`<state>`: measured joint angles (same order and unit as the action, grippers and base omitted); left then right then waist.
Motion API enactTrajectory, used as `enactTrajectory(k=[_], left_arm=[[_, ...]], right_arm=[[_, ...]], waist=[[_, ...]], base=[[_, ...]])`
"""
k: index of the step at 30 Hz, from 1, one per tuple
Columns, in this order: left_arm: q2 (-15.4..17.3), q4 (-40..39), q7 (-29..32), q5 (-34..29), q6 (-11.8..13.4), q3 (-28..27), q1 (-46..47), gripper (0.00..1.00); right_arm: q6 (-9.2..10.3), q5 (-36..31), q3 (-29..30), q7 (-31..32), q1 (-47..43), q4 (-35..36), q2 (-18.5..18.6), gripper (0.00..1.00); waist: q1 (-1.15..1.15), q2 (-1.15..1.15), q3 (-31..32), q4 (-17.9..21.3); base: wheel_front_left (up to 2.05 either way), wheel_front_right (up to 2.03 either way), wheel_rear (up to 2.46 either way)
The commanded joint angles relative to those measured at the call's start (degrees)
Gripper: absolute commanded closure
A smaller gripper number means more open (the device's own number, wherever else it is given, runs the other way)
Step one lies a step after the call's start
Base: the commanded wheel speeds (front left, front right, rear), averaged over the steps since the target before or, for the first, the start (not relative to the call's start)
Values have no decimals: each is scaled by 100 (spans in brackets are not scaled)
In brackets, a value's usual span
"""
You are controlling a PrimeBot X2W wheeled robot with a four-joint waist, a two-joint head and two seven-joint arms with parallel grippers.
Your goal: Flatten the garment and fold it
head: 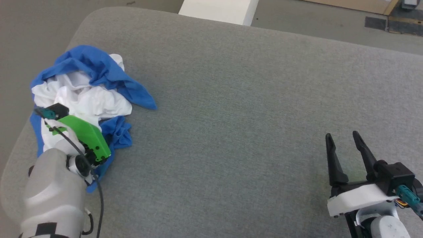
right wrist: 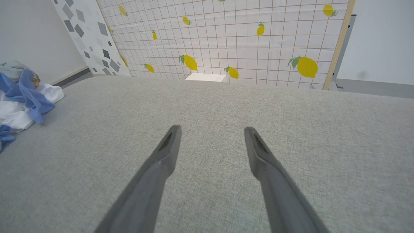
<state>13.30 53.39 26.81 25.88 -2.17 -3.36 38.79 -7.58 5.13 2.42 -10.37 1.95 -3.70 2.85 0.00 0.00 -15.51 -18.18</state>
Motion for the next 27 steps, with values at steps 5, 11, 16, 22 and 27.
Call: enactTrajectory(k=[5,11,16,22,27], left_arm=[[-45,-57,-622,136,-69,-115,-124,100],[-122,-982,-1663,83,-430,171,648,100],[-481,-2116,-1958,240,-525,1008,1232,100],[-624,-3565,-1422,1103,-530,2788,1131,100],[-629,-4101,-811,1714,-531,4049,436,100]], right_arm=[[9,156,-80,-98,121,-125,3,0],[9,338,-144,-217,10,-332,3,0],[9,535,-147,-326,-82,-519,3,0],[9,688,-55,-417,-106,-672,3,0],[9,714,96,-447,-114,-701,3,0]], waist=[[0,0,281,158],[0,0,734,329],[0,0,1058,653],[0,0,1204,1272],[0,0,1130,1684]], base=[[0,0,0],[0,0,0],[0,0,0],[0,0,0],[0,0,0]])
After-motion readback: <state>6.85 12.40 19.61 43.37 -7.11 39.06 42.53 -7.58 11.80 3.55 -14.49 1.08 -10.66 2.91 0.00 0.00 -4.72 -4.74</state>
